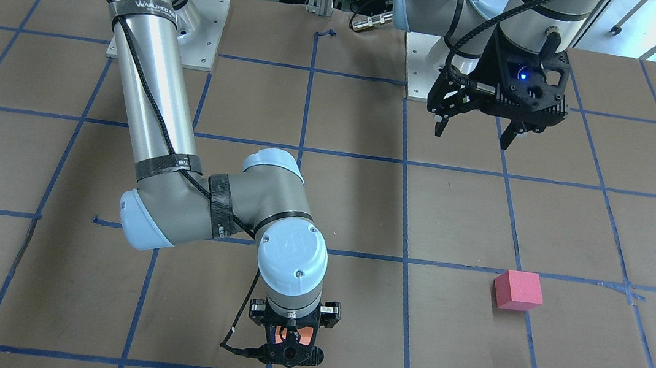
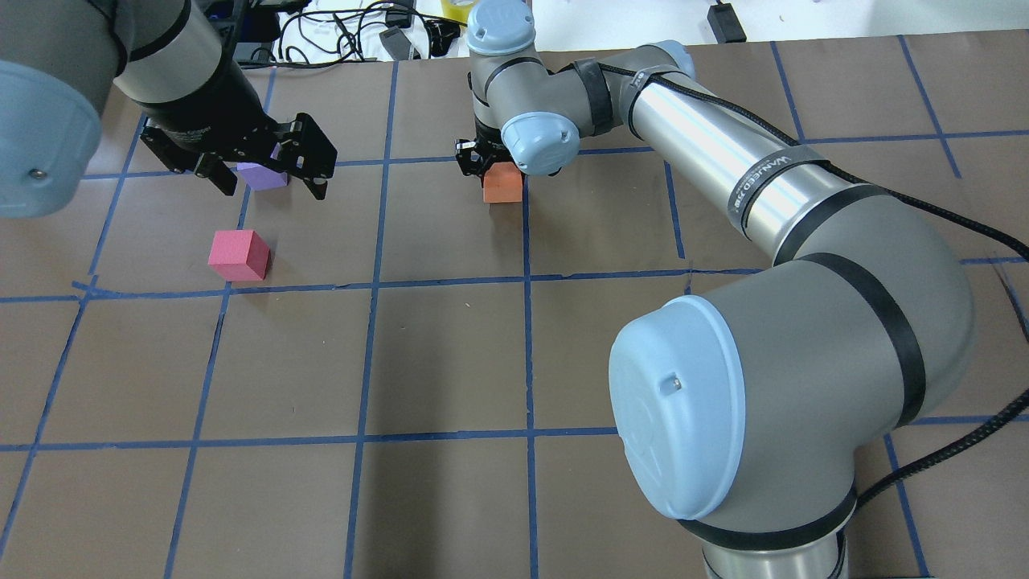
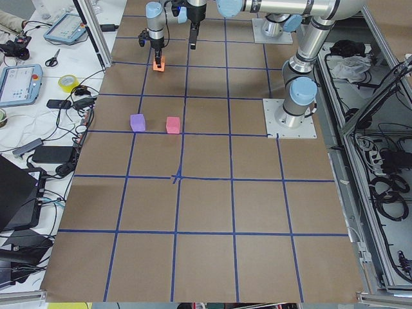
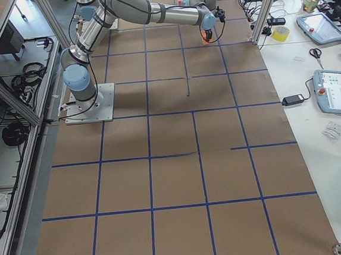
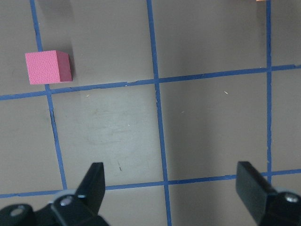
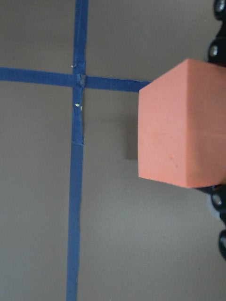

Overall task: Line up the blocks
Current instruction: 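Carry the orange cube with the right gripper toward the table center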

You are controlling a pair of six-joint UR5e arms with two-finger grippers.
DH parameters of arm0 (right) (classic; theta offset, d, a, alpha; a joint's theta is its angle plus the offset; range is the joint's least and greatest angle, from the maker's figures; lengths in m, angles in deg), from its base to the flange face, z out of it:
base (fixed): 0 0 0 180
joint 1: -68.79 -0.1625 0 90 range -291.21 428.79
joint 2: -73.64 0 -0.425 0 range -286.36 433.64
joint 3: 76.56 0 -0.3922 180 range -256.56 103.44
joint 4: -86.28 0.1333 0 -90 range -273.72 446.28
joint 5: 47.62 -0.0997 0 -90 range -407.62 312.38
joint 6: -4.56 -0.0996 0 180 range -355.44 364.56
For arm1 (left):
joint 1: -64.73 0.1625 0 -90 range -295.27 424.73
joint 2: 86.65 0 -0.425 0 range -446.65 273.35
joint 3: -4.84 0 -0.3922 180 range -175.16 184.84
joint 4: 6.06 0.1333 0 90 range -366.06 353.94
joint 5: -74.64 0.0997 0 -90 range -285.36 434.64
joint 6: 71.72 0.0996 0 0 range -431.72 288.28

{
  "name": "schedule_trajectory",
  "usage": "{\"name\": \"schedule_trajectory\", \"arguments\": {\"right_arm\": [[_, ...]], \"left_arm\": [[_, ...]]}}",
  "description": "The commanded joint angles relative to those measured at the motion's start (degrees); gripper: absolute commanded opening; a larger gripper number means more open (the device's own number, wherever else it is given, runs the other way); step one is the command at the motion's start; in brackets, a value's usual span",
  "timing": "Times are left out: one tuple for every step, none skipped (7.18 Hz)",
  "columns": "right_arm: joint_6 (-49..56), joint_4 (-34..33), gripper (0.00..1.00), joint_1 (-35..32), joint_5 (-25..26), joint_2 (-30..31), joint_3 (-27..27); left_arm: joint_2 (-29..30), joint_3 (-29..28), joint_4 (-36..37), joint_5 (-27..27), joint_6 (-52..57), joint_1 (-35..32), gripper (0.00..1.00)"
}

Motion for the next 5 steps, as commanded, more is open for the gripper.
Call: {"name": "schedule_trajectory", "arguments": {"right_arm": [[0.5, -0.1, 0.75, -0.1, 0.1, -0.8, 0.0], [0.1, -0.1, 1.00, -0.1, 0.0, -1.1, -0.1], [0.0, -0.1, 1.00, -0.1, 0.0, -1.2, 0.0], [-0.1, -0.1, 1.00, -0.1, 0.1, -1.0, 0.0], [0.0, 0.1, 1.00, 0.0, 0.5, -0.4, 0.0]], "left_arm": [[0.0, 0.0, 0.0, 0.0, 0.0, 0.0, 1.00], [0.0, 0.0, 0.0, 0.0, 0.0, 0.0, 1.00], [0.0, -0.1, 0.0, 0.0, 0.0, 0.0, 1.00], [0.0, 0.0, 0.2, 0.0, 0.0, 0.0, 1.00], [0.0, 0.0, 0.1, 0.0, 0.0, 0.0, 1.00]]}}
